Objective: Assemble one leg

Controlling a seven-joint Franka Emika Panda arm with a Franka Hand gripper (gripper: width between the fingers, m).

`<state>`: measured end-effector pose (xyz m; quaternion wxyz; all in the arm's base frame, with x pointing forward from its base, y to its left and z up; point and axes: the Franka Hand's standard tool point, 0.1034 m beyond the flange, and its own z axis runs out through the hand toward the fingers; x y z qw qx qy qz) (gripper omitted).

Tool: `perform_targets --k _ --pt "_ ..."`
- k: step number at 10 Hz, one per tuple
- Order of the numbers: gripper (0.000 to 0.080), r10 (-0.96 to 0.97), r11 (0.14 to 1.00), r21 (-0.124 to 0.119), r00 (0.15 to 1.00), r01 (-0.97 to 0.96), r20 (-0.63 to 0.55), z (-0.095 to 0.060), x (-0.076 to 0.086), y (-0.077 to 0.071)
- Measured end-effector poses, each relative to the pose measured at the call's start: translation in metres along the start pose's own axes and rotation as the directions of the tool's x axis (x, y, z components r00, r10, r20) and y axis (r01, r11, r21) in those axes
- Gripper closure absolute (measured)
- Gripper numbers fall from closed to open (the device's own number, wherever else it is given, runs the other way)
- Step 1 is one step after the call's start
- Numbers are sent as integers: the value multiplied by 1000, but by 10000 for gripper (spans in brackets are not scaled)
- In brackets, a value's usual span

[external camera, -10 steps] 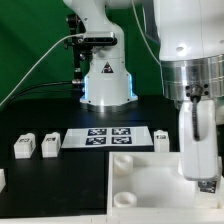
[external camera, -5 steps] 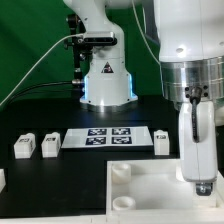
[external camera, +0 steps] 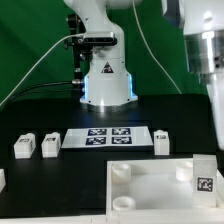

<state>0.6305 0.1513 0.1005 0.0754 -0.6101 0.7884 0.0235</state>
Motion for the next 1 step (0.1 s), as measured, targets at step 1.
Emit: perform_targets --k 1 --pt "150 -3 1000 -3 1000 3 -4 3 2 0"
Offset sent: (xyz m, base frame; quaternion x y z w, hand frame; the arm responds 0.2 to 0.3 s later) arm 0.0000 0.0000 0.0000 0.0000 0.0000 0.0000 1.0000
